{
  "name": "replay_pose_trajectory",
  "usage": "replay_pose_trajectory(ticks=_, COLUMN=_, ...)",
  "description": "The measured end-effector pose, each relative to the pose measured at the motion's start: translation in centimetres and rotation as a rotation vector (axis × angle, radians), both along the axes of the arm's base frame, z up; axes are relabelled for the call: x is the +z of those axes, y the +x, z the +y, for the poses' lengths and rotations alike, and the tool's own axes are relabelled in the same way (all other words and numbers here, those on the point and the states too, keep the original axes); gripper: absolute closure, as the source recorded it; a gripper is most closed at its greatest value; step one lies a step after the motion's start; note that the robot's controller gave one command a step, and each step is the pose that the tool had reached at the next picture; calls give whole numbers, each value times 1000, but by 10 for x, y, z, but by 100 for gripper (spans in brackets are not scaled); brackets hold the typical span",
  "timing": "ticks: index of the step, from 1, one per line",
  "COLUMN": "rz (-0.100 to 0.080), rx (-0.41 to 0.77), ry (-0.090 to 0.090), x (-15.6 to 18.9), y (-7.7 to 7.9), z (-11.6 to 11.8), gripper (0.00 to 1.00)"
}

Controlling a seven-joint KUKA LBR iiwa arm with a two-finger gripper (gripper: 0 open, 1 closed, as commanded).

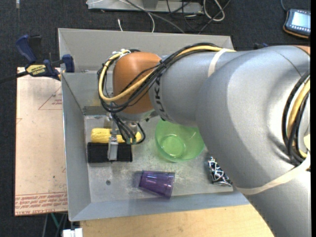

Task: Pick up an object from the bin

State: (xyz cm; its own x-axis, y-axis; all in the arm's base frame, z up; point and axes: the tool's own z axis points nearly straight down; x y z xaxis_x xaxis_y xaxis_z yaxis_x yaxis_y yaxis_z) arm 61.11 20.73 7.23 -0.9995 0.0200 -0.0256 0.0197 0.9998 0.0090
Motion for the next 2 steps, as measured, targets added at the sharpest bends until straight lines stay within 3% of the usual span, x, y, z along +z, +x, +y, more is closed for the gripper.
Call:
replay_pose_trajectory(ticks=1, rz=7, rx=-33, ry=-2, x=5, y=-8, z=4, gripper=100)
replay_pose_trajectory(ticks=2, rz=7, rx=-34, ry=-2, x=5, y=-8, z=4, gripper=100)
